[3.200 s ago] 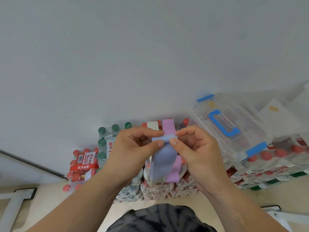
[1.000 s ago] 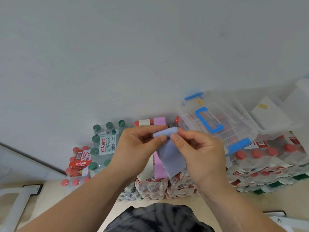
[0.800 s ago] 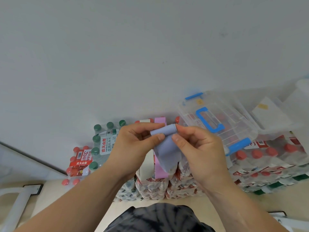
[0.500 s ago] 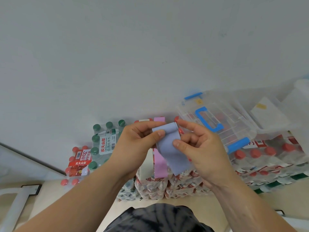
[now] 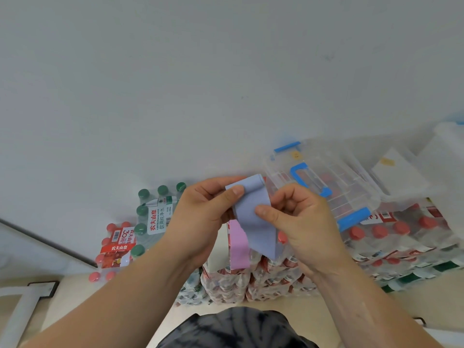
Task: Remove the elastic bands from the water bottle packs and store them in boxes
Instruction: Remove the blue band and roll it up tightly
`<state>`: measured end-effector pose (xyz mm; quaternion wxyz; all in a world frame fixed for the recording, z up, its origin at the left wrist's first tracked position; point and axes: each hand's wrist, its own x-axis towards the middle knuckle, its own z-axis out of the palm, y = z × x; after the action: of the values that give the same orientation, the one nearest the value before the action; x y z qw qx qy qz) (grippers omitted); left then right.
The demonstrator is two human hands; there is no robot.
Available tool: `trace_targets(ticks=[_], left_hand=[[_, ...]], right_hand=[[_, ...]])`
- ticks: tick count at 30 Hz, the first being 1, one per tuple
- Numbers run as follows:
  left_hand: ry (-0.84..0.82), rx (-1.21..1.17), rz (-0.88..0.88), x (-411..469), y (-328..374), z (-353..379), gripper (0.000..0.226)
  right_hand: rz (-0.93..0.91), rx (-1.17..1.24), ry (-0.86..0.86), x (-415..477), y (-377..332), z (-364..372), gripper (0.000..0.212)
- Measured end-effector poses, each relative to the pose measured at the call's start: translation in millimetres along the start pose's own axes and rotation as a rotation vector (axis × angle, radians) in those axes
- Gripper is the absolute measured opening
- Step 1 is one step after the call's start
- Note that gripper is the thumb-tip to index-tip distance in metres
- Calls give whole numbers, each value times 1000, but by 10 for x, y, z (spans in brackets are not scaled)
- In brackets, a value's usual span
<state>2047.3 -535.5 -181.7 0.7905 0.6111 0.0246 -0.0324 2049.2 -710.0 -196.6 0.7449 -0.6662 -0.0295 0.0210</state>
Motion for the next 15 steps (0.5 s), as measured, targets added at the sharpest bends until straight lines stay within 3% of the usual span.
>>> trace_targets(ticks=[4, 7, 11, 15], left_hand=[[5, -15, 8, 5, 7, 25, 31], [30, 33, 41, 14, 26, 24, 18], [75, 220, 107, 13, 15, 23, 39], [99, 366, 164, -20, -25, 75, 47]], right_hand=[[-32, -4, -18, 9, 27, 16, 19], [-54, -15, -19, 40, 57, -12, 29], [-114, -121, -16, 67, 81, -45, 32], [-117, -90, 17, 55, 43, -45, 13]])
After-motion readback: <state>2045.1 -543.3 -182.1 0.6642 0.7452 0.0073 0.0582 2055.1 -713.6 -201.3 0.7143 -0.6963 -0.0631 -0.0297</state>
